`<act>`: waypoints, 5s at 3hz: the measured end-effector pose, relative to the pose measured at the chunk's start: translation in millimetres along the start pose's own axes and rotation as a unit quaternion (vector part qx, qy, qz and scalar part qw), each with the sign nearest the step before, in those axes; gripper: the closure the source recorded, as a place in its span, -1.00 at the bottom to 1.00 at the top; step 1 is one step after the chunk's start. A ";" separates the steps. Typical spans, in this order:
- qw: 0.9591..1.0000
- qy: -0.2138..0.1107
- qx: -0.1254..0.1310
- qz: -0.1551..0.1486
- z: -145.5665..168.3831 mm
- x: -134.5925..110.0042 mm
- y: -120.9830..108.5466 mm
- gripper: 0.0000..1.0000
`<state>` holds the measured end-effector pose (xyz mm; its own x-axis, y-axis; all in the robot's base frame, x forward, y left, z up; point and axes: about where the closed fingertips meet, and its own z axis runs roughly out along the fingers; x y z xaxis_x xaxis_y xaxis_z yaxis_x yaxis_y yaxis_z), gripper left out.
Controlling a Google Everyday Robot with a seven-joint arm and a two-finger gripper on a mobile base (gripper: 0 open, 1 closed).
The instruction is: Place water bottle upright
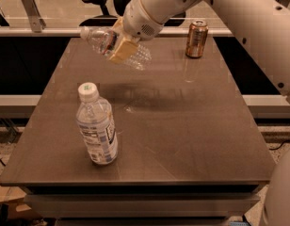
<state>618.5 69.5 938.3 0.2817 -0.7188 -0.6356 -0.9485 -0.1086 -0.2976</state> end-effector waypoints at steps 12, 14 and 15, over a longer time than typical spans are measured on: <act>0.906 -0.366 0.098 0.191 8.3 18.7 0.1 1.00; 0.896 -0.379 0.113 0.200 20.7 28.4 0.3 1.00; 0.893 -0.385 0.120 0.199 24.9 30.9 -2.5 1.00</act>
Offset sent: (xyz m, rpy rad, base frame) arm -0.0101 0.0102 -0.0027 0.0202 0.0722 0.0020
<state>633.2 64.6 901.7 0.0331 0.0277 -0.9991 -0.9637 0.2660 -0.0246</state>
